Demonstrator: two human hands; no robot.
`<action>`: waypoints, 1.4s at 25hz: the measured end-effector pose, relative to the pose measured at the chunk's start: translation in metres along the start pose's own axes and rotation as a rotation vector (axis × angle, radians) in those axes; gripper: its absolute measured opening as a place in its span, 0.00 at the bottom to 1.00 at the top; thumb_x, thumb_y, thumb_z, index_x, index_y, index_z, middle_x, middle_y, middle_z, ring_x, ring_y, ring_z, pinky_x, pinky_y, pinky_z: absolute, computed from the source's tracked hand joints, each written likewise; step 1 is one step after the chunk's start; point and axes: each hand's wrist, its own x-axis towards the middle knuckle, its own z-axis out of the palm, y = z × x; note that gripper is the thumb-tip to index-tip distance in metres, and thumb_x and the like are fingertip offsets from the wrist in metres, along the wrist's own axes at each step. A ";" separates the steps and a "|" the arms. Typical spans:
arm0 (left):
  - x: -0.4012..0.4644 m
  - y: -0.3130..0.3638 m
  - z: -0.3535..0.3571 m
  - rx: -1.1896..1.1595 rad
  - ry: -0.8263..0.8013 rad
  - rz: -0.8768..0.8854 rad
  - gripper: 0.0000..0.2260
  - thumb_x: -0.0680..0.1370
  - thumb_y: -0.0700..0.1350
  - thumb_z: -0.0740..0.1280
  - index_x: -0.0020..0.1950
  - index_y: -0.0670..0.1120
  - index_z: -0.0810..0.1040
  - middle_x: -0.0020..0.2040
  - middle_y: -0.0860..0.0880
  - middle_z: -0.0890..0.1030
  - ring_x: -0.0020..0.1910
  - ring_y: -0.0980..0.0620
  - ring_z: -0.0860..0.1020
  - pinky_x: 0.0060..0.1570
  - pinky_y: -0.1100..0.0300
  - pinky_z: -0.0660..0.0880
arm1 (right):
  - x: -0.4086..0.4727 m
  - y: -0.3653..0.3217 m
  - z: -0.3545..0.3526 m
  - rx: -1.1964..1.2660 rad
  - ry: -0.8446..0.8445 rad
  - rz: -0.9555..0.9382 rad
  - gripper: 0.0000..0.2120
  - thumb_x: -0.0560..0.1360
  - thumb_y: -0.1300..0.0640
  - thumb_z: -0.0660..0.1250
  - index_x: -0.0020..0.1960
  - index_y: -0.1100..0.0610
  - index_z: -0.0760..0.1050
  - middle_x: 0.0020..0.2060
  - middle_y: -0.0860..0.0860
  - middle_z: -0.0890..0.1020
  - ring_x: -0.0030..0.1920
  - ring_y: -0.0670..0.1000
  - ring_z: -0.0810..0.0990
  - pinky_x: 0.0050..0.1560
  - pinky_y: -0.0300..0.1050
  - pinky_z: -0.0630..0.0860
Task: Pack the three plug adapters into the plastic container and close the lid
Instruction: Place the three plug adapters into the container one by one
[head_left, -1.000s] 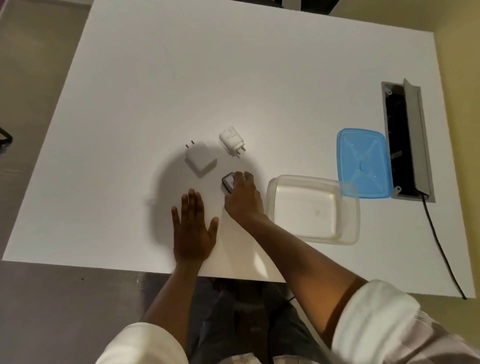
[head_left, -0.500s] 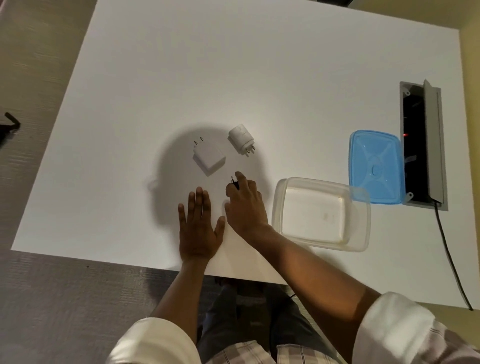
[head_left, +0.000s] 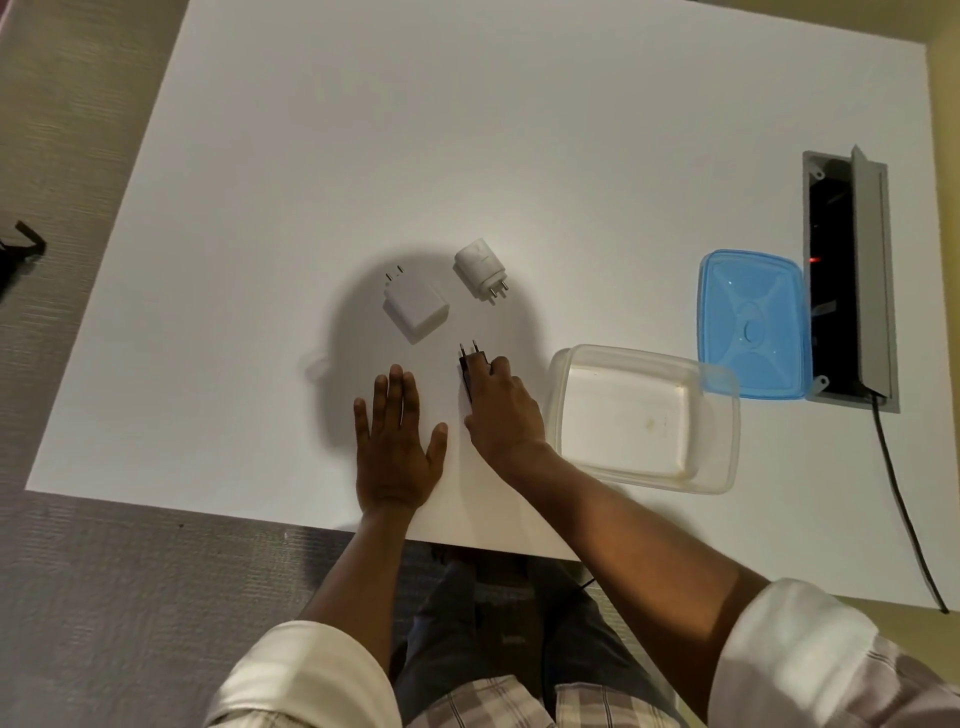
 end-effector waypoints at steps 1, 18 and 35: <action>0.000 0.000 0.000 0.003 -0.002 0.000 0.34 0.81 0.61 0.49 0.82 0.44 0.47 0.83 0.45 0.51 0.82 0.45 0.50 0.80 0.41 0.50 | 0.000 0.001 -0.001 -0.001 0.001 0.004 0.27 0.76 0.58 0.70 0.72 0.56 0.64 0.61 0.58 0.75 0.53 0.58 0.82 0.53 0.50 0.80; -0.001 -0.002 0.002 -0.021 0.011 0.013 0.34 0.81 0.60 0.49 0.82 0.45 0.45 0.83 0.45 0.50 0.82 0.45 0.49 0.80 0.42 0.49 | -0.097 0.070 -0.105 0.303 0.178 0.213 0.32 0.63 0.50 0.81 0.60 0.49 0.68 0.51 0.50 0.79 0.48 0.53 0.80 0.45 0.49 0.79; 0.000 -0.002 0.002 -0.001 -0.005 0.000 0.34 0.81 0.60 0.48 0.82 0.45 0.45 0.83 0.46 0.50 0.82 0.46 0.50 0.80 0.42 0.50 | -0.046 0.112 -0.037 0.274 0.061 0.336 0.32 0.65 0.53 0.80 0.64 0.53 0.68 0.55 0.56 0.78 0.52 0.58 0.79 0.43 0.44 0.71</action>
